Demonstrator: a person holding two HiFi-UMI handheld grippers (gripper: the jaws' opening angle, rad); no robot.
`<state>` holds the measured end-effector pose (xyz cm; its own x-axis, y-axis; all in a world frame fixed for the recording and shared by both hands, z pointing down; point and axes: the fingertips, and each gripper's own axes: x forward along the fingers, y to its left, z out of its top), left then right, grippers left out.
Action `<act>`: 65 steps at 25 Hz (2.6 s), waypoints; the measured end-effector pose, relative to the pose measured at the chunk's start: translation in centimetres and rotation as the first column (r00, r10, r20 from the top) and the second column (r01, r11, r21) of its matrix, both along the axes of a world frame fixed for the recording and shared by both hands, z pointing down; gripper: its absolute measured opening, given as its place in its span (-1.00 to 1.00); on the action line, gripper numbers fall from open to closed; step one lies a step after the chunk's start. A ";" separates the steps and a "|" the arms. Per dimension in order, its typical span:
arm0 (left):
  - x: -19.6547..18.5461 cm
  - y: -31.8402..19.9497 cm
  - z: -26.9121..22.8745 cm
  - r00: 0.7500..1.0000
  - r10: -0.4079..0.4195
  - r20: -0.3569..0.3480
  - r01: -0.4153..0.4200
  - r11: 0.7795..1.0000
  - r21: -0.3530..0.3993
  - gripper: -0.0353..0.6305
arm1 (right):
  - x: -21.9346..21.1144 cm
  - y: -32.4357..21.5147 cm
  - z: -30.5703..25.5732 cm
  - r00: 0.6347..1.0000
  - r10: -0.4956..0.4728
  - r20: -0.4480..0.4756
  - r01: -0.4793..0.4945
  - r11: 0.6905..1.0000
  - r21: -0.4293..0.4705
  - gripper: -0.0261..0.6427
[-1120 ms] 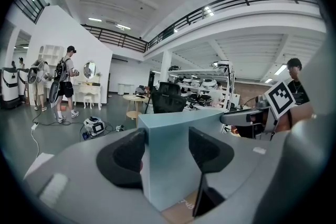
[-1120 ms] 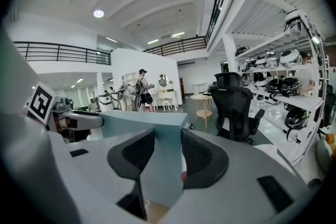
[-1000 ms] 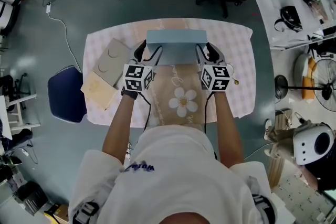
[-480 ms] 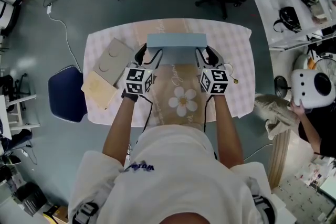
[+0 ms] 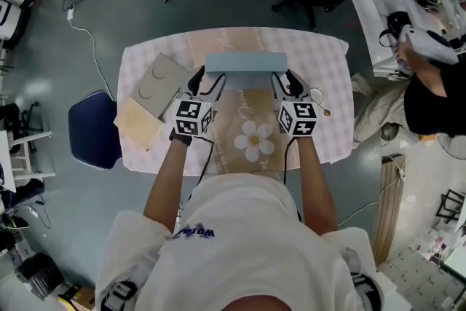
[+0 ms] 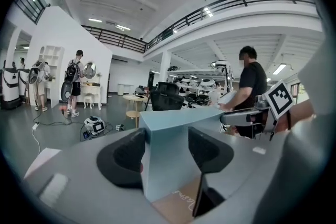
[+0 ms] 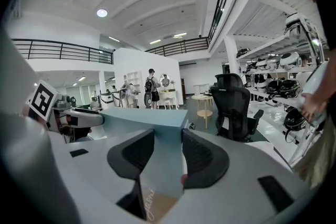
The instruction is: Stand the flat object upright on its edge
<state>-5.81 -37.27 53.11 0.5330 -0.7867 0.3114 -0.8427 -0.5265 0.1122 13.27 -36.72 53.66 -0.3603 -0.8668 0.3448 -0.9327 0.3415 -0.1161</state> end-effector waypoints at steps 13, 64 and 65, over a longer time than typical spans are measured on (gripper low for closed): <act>0.8 0.9 0.1 0.998 0.039 0.046 -0.039 0.999 0.001 0.14 | -0.5 0.6 -0.2 1.000 0.001 -0.010 0.000 1.000 0.013 -0.27; -6.8 28.7 -8.0 0.997 -0.070 -0.013 0.071 0.959 0.275 -0.38 | -3.1 28.2 -9.8 0.998 0.039 -0.045 -0.025 0.962 0.271 -0.73; -6.8 29.4 -8.1 0.998 -0.065 -0.010 0.065 0.958 0.278 -0.40 | -3.2 28.9 -10.0 0.998 0.041 -0.043 -0.027 0.960 0.279 -0.74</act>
<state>-12.62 -7.85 45.06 0.4780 -0.8751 0.0752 -0.8761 -0.4812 -0.0305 10.07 -7.85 43.61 -0.3178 -0.9424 0.1039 -0.9465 0.3219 0.0240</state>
